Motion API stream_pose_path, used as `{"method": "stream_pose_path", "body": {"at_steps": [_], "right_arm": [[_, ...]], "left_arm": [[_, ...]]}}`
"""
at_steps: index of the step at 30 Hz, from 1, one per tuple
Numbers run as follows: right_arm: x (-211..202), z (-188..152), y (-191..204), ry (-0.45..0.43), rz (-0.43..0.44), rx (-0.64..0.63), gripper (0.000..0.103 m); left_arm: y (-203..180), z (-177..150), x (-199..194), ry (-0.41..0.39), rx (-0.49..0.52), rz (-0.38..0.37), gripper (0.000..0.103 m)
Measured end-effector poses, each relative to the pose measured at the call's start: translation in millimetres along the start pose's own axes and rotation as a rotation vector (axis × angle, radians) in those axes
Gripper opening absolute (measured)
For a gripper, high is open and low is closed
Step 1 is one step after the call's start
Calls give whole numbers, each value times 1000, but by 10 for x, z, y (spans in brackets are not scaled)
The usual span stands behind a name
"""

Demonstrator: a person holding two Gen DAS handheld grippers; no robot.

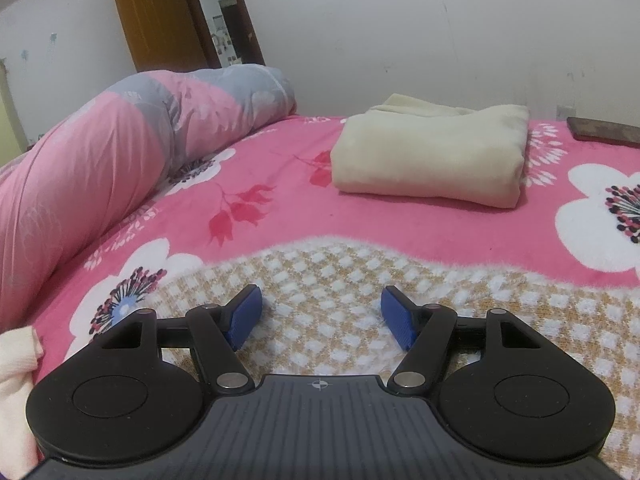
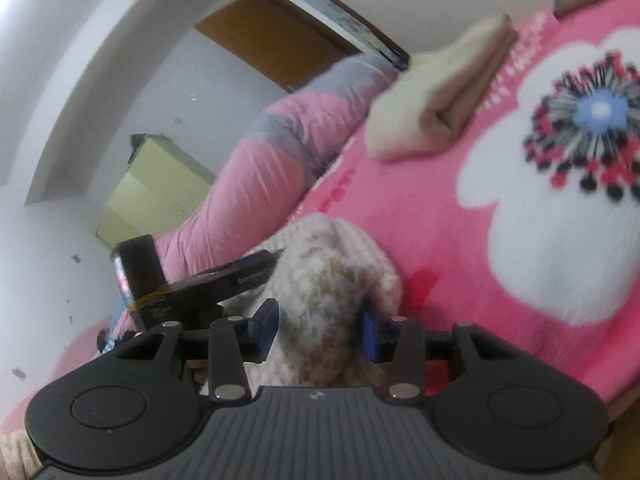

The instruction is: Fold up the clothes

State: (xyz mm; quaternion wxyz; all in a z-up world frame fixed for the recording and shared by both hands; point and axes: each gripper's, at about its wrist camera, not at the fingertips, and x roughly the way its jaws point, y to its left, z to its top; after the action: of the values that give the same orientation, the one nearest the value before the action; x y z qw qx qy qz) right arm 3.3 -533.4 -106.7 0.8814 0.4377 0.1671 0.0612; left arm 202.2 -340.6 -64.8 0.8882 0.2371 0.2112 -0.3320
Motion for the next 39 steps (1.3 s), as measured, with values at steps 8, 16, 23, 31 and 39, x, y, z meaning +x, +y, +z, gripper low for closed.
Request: {"method": "stream_pose_path", "body": {"at_steps": [8, 16, 23, 31, 39], "right_arm": [[96, 50, -38, 19, -10, 110, 11], [136, 125, 126, 58, -40, 61, 11], [174, 125, 302, 81, -96, -8, 11], [164, 110, 419, 74, -117, -27, 11], [162, 93, 545, 79, -91, -24, 11]], "left_arm": [[205, 38, -805, -133, -78, -18, 70], [-35, -834, -2064, -62, -74, -21, 70], [-516, -1273, -1991, -78, -109, 91, 77], [-874, -1385, -1969, -120, 18, 262, 75], [-789, -1548, -1757, -110, -20, 299, 74]]}}
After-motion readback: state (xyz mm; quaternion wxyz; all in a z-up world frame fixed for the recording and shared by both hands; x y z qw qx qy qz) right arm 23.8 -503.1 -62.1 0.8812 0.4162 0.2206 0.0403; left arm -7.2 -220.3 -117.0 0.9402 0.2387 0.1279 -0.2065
